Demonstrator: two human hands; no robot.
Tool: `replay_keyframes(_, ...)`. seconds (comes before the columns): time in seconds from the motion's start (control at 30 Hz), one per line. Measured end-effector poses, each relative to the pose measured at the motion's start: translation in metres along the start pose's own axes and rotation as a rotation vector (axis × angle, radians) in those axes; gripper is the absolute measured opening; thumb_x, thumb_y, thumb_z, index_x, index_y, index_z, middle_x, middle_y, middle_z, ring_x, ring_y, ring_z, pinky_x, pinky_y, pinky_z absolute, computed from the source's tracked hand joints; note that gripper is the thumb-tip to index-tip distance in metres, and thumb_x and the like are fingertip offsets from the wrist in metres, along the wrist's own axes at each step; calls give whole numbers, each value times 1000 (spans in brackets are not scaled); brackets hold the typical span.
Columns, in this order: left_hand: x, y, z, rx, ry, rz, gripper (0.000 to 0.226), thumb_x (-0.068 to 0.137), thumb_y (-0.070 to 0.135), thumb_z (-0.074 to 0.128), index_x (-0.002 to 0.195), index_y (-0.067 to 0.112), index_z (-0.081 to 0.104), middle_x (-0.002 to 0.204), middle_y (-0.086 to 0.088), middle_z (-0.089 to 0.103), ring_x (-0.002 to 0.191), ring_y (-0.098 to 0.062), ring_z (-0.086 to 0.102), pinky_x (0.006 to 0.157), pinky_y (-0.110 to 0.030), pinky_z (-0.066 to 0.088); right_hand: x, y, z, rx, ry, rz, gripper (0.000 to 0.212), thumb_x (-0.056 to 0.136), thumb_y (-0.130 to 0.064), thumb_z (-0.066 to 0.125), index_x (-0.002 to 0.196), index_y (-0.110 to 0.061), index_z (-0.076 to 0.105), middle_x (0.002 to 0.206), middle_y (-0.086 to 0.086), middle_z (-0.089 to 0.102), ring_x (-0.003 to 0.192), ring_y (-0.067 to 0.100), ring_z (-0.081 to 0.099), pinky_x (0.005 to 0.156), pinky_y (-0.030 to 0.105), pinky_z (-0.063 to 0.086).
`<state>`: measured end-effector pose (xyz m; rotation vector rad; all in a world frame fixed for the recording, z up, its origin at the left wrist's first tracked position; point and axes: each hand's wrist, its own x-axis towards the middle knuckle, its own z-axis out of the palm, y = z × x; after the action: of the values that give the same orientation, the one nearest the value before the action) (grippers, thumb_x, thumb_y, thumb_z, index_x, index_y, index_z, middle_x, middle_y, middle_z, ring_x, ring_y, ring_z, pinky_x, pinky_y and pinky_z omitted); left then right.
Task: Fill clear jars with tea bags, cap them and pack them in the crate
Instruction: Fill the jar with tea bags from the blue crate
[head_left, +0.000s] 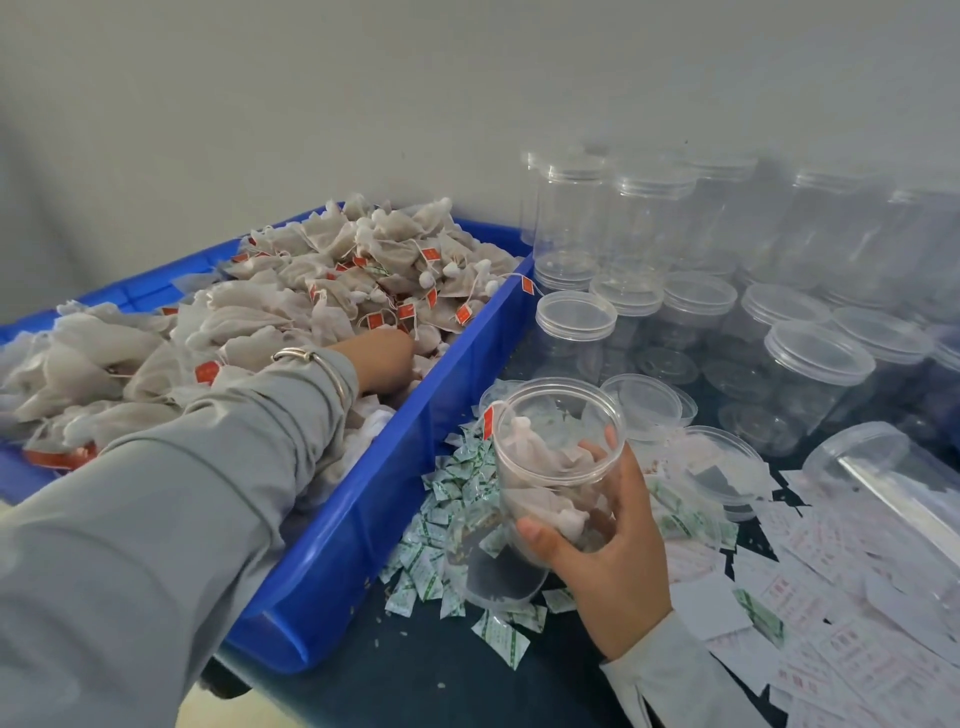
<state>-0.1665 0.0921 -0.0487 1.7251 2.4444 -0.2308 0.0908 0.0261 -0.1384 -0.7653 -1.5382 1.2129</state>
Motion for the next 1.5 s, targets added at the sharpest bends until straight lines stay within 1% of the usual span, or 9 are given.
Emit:
replay_keyframes(0.17,2,-4,0,-76,99,8,23,96,20,49,85,6,62,79,-4,59,75,-20,54,66,-27,41,0,0,0,2,-2,14,100,52,-32,86,140,-26,39,123,-22,57,109,0,59,78,12,50)
replay_keyframes(0.37,3,-13,-9,-500,286,-20,29,96,28,52,93,3,64,88,-10,63,69,-16,52,58,-27,41,-1,-2,-1,2,11,11,101,56,-21,89,142,-27,37,124,-24,56,109,-2,58,78,12,50)
replay_keyframes(0.53,-2,-16,-12,-953,391,-8,22,92,27,60,81,11,70,94,-18,69,75,-20,57,82,-41,53,-1,-4,0,4,7,29,102,55,-23,89,141,-33,36,126,-29,52,114,-4,55,85,17,51)
replay_keyframes(0.67,-8,-8,-19,-1244,423,51,19,91,19,60,74,20,68,77,-3,66,77,-18,57,73,-28,52,-2,-3,-1,24,3,42,102,53,-25,84,142,-29,35,129,-24,53,112,-2,57,84,17,52)
replay_keyframes(0.77,-13,-7,-25,-1395,402,75,28,89,15,59,64,19,69,78,-8,61,77,-22,53,78,-36,49,-2,-2,0,29,1,58,103,51,-27,84,142,-30,36,131,-20,53,110,-1,59,80,16,52)
replay_keyframes(0.97,-21,-3,-31,-1648,400,156,18,88,10,61,70,7,65,76,-11,61,65,-16,55,55,-24,44,-3,2,0,-11,-12,69,103,53,-23,88,142,-32,36,130,-12,54,111,4,59,82,21,54)
replay_keyframes(1.1,-29,4,-36,-1804,382,193,14,91,11,60,80,8,68,72,-1,64,67,-12,60,66,-25,51,-3,3,1,-12,-11,69,102,53,-25,87,141,-33,36,130,-10,54,112,5,59,81,21,53)
replay_keyframes(1.23,-37,7,-40,-1799,351,259,16,94,13,55,84,9,67,76,1,65,70,-11,60,75,-29,50,-3,1,2,7,-18,88,104,52,-29,88,141,-34,35,133,-8,53,116,6,56,86,22,53)
replay_keyframes(1.5,-51,17,-48,-1858,139,585,23,88,15,52,79,10,72,73,1,66,65,-9,61,62,-23,52,-3,-1,3,8,-32,103,106,49,-29,85,141,-34,34,131,-7,54,108,0,60,81,17,52)
